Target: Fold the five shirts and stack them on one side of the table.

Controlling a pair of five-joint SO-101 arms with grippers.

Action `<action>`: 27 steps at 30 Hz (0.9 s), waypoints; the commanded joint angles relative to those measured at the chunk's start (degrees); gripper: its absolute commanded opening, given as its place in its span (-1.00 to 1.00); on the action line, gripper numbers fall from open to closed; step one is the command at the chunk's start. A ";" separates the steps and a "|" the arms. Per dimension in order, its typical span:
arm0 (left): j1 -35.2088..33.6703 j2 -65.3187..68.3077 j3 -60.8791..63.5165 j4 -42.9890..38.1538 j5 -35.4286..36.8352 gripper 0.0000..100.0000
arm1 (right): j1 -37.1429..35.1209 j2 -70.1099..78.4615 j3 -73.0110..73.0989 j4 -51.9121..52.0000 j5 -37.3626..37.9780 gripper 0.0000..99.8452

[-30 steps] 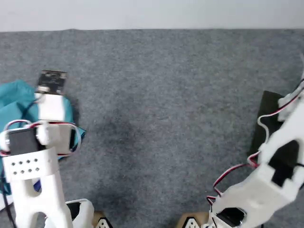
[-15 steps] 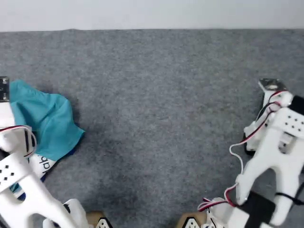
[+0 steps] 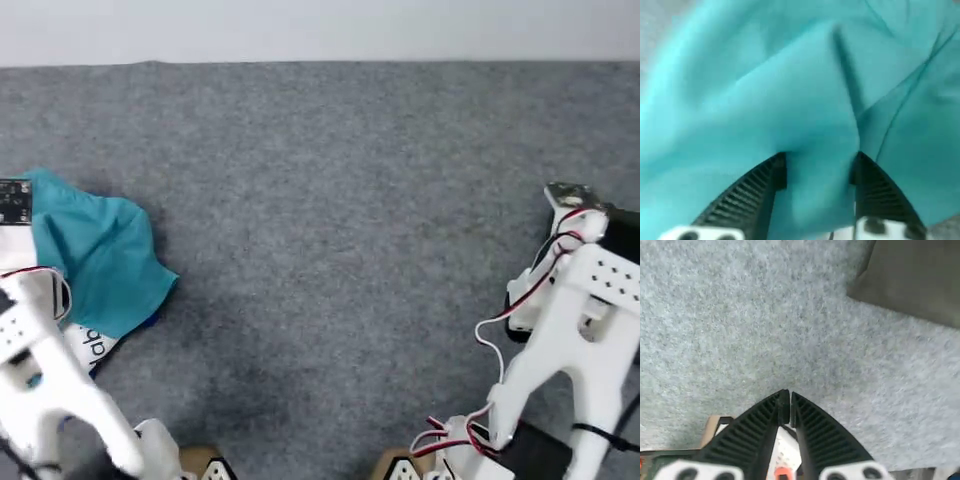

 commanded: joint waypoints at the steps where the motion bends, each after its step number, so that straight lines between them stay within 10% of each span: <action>1: 0.09 7.30 -6.02 -1.85 1.58 -0.79 | -0.75 -3.82 0.97 2.24 -2.20 -0.98; 10: 6.51 3.78 -23.60 12.31 2.81 -0.99 | -0.48 -11.03 5.36 2.24 -2.20 -0.98; 15: 15.12 -4.31 -35.03 17.14 18.29 -0.99 | -0.48 -13.05 6.68 2.24 -2.20 -0.98; 27: 47.91 -11.43 -42.42 18.55 26.64 -0.99 | -0.48 -13.76 6.95 2.33 -2.20 -0.98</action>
